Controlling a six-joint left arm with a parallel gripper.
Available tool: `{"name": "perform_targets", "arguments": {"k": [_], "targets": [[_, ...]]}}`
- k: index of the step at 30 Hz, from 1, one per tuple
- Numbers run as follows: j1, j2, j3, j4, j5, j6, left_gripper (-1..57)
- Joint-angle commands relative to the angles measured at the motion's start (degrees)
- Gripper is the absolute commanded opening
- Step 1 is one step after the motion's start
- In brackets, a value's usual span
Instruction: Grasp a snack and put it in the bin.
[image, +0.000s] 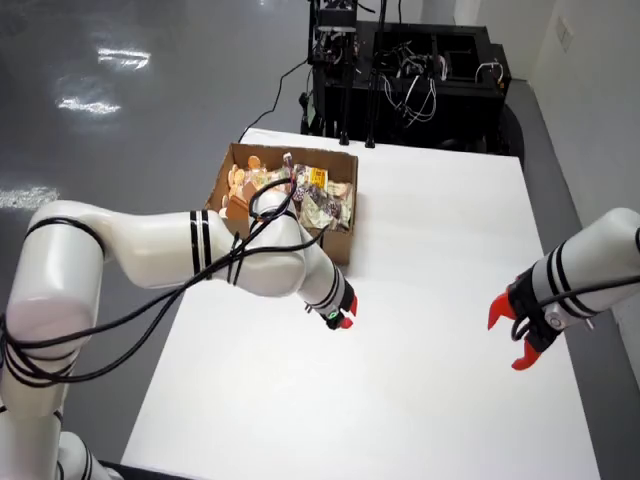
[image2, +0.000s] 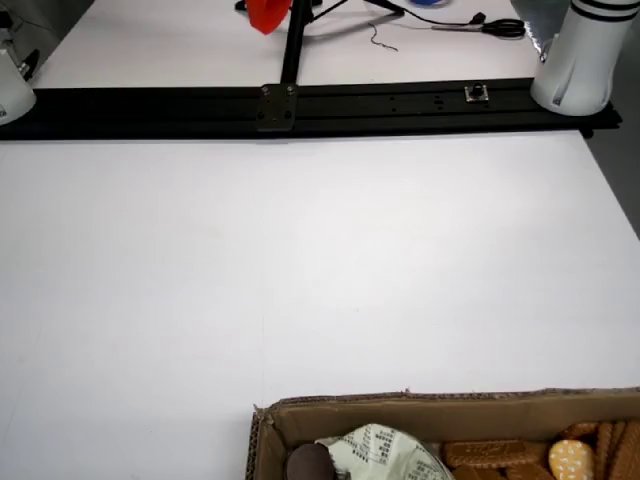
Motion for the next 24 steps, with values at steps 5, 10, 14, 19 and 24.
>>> {"name": "perform_targets", "arguments": {"k": [5,10,14,19,24], "targets": [[-0.27,0.01,0.02,-0.02,1.87,-0.36,4.4],[0.08,0.00,0.01,-0.02,2.18,-0.39,4.4],[0.49,0.00,0.01,-0.02,2.26,-0.40,4.4],[0.97,0.00,0.01,-0.02,2.30,-0.41,4.4],[1.27,-0.05,0.01,-0.02,2.32,-0.41,4.4]]}}
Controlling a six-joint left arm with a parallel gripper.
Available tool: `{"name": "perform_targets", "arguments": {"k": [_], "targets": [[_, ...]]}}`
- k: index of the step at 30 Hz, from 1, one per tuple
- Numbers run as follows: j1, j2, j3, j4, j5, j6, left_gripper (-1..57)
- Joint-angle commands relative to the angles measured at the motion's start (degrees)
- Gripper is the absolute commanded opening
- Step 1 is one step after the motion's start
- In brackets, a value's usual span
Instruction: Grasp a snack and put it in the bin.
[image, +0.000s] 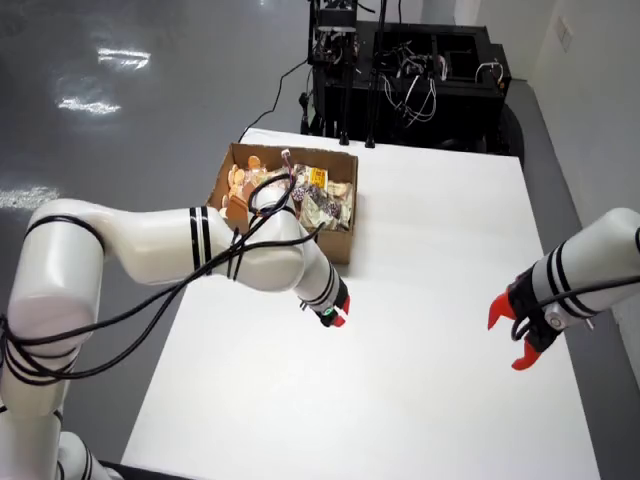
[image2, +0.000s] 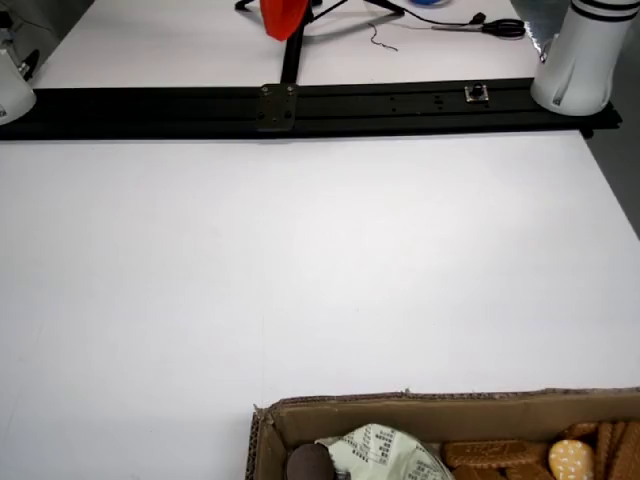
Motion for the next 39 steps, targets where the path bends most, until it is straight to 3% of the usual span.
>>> {"name": "perform_targets", "arguments": {"k": [1,39], "targets": [[0.20,-0.05,0.00,0.00,-0.06,0.00,4.4],[-0.30,-0.09,0.00,0.00,-0.05,0.00,4.4]]}}
